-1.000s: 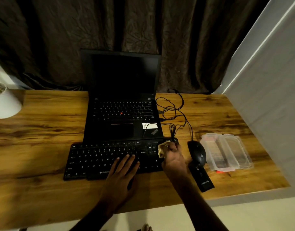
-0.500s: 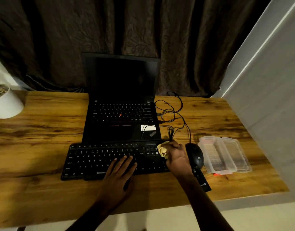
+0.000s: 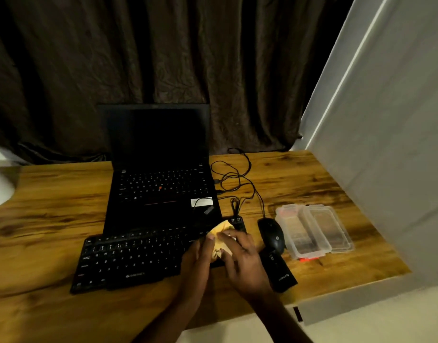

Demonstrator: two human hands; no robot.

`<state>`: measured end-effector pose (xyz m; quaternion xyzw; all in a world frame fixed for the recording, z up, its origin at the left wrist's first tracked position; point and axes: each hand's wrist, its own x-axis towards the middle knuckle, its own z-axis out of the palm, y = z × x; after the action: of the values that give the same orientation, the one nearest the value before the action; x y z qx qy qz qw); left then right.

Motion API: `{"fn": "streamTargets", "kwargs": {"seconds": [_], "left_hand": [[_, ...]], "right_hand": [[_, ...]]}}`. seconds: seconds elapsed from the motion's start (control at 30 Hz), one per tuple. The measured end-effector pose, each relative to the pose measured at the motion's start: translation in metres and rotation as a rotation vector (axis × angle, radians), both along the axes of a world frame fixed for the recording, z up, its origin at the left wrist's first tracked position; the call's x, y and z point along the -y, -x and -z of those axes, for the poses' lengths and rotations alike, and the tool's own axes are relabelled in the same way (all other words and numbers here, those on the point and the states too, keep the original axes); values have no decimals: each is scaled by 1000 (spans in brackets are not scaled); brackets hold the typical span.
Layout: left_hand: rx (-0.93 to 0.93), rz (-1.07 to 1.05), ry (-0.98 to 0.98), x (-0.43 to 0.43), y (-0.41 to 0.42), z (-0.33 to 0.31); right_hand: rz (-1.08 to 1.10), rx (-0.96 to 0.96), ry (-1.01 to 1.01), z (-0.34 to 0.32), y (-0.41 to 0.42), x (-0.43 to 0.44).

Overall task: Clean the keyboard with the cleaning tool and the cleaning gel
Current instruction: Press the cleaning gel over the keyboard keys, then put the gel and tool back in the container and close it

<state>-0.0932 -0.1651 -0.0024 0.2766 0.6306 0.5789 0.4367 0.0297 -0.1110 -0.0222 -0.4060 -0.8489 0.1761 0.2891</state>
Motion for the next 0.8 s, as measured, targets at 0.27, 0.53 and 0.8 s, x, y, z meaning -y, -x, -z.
{"fn": "streamTargets", "kwargs": {"seconds": [0.27,0.53,0.8], "left_hand": [[365,20,43,-20,-11,-11],[421,115,-12,-28,-36,-3],[338,191,-44,-49,-66,-10]], "right_hand": [[-12,-241,86,-6,-16,14],[308,-514,206,-1,-46,4],[325,-721,560,-9,-70,-10]]}}
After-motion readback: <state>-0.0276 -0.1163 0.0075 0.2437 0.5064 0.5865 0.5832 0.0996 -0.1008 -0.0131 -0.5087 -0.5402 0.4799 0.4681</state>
